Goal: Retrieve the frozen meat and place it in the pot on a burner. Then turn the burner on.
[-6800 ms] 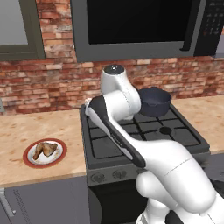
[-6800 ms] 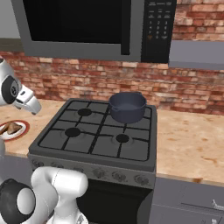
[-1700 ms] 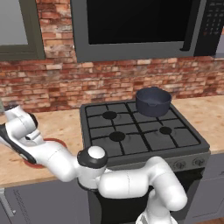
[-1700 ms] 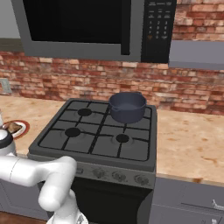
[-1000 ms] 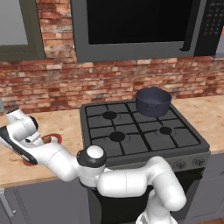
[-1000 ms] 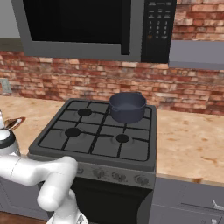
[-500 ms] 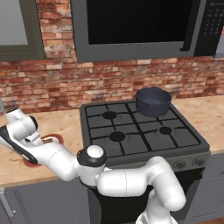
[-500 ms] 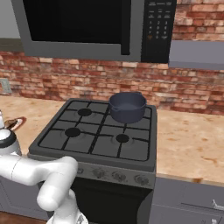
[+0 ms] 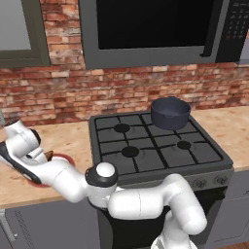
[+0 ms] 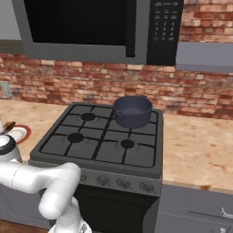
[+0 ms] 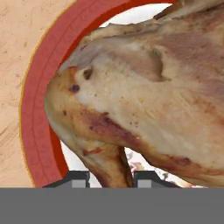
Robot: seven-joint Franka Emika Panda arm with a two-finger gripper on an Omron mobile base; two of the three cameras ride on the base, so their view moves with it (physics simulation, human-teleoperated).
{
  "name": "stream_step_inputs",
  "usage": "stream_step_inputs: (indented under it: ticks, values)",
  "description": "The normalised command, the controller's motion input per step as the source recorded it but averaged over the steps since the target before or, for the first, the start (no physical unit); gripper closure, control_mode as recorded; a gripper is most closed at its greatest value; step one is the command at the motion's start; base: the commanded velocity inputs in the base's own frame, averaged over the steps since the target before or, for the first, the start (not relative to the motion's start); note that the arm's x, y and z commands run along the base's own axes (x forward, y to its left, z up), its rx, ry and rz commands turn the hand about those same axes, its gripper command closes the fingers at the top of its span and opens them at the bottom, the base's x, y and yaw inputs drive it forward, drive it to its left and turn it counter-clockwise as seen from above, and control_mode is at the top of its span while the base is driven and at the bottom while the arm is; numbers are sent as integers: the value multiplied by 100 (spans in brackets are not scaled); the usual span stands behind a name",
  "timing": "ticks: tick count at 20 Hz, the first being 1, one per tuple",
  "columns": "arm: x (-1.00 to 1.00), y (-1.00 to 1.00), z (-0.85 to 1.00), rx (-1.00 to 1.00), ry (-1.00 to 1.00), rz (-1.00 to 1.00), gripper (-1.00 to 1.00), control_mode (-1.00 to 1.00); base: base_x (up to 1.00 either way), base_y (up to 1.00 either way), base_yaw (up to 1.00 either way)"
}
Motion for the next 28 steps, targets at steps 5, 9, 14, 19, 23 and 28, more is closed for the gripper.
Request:
stream_step_inputs:
  ticks: [5, 9, 14, 19, 23, 28]
  values:
    - [-1, -4, 4, 0, -18, 0, 100, -100, 0, 0, 0]
    - [-14, -44, 34, 0, -28, 7, 100, -100, 0, 0, 0]
    - [-34, -59, 45, 7, -24, 11, 100, -100, 0, 0, 0]
    - [-28, -93, 26, 25, -22, 19, 100, -100, 0, 0, 0]
    - [-27, -100, 3, 20, -29, 34, 100, -100, 0, 0, 0]
    - [-58, -100, 24, 8, -32, 40, 100, -100, 0, 0, 0]
